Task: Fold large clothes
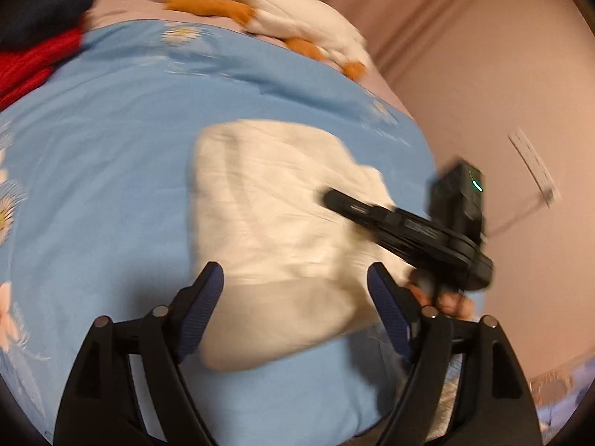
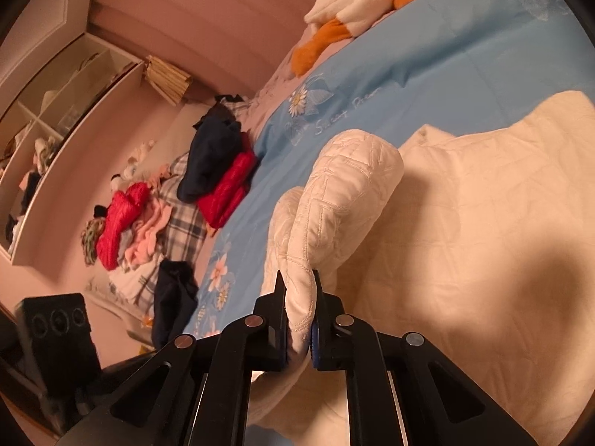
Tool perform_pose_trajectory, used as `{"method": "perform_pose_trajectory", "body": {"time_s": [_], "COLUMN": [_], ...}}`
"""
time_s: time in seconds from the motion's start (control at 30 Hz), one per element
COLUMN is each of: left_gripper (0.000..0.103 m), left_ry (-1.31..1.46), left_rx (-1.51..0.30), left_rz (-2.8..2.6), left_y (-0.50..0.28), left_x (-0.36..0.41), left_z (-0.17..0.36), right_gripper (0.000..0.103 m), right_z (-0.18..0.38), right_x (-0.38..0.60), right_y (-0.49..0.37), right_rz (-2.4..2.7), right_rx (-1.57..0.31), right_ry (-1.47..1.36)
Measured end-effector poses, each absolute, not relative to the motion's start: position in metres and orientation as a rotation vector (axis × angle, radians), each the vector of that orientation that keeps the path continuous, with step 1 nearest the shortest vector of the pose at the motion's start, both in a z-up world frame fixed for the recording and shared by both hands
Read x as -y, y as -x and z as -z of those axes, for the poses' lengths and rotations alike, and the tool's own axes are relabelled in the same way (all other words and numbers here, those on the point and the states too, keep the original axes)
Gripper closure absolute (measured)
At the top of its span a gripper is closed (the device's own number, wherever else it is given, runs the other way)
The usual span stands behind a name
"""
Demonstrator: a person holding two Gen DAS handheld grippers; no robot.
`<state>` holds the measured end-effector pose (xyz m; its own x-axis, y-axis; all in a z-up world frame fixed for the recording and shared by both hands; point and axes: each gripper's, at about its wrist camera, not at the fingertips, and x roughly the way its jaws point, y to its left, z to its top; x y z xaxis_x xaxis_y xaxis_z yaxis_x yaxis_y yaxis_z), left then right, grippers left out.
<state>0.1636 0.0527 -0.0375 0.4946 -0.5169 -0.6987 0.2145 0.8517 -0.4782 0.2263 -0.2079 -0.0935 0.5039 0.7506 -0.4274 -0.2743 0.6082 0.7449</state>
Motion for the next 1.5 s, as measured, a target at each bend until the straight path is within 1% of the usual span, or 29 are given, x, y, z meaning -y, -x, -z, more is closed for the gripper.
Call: {"method": "perform_pose_trajectory", "body": {"time_s": [0.07,0.17,0.27,0.4,0.6,0.77,0.83,0.97,1.03,1.1,1.13,1.23,1.37,1.4,1.43,1.47,1.5], "left_gripper": [0.013,0.014,0.014,0.014,0.014,0.015,0.016,0.016,0.02,0.031,0.033,0.033,0.032,0.032,0.032,0.032,0.032], "left_ry": [0.399,0.432,0.502,0.46,0.423,0.36,0.335,0.252,0.202,0.155,0.137,-0.023,-0.153,-0.173,-0.188,-0.198,-0.2], "left_rx": [-0.956,-0.967,-0.964,-0.956,-0.987,-1.001,-0.997,-0.961,-0.955,-0.987,-1.007,-1.012,-1.047,-1.049,-1.048,-1.05,-1.052], "left_rz": [0.418,0.375,0.404,0.374,0.422,0.481,0.504,0.565,0.569,0.596,0.609,0.577,0.537,0.535,0.536,0.538,0.538], "left_y": [-0.164,-0.164,-0.164,-0.164,-0.172,-0.184,-0.191,-0.198,-0.201,-0.205,-0.206,-0.204,-0.205,-0.204,-0.204,-0.205,-0.205], "left_x": [-0.067,-0.077,-0.082,-0.079,-0.055,-0.015,0.002,0.038,0.052,0.069,0.076,0.1,0.115,0.115,0.114,0.114,0.113], "left_z": [0.041,0.046,0.048,0.049,0.057,0.06,0.059,0.053,0.055,0.063,0.068,0.079,0.093,0.097,0.099,0.101,0.103], "right_gripper": [0.094,0.094,0.094,0.094,0.094,0.094,0.094,0.094,0.094,0.094,0.094,0.094,0.094,0.09,0.082,0.077,0.066], "right_z": [0.09,0.08,0.071,0.056,0.039,0.041,0.053,0.093,0.119,0.141,0.15,0.164,0.155,0.15,0.149,0.146,0.143], "right_x": [0.211,0.208,0.216,0.237,0.281,0.313,0.328,0.344,0.356,0.367,0.37,0.376,0.38,0.383,0.387,0.389,0.391], "right_y": [-0.222,-0.215,-0.213,-0.213,-0.206,-0.203,-0.206,-0.215,-0.218,-0.22,-0.222,-0.226,-0.225,-0.223,-0.222,-0.223,-0.225], "right_rz": [-0.671,-0.65,-0.633,-0.596,-0.526,-0.471,-0.459,-0.407,-0.392,-0.388,-0.382,-0.388,-0.409,-0.43,-0.444,-0.46,-0.471], "right_rx": [-0.803,-0.779,-0.747,-0.701,-0.643,-0.618,-0.63,-0.721,-0.749,-0.763,-0.768,-0.785,-0.773,-0.759,-0.746,-0.73,-0.726], "right_ry": [-0.653,-0.59,-0.586,-0.587,-0.553,-0.531,-0.543,-0.553,-0.607,-0.668,-0.677,-0.709,-0.721,-0.743,-0.758,-0.771,-0.779]}}
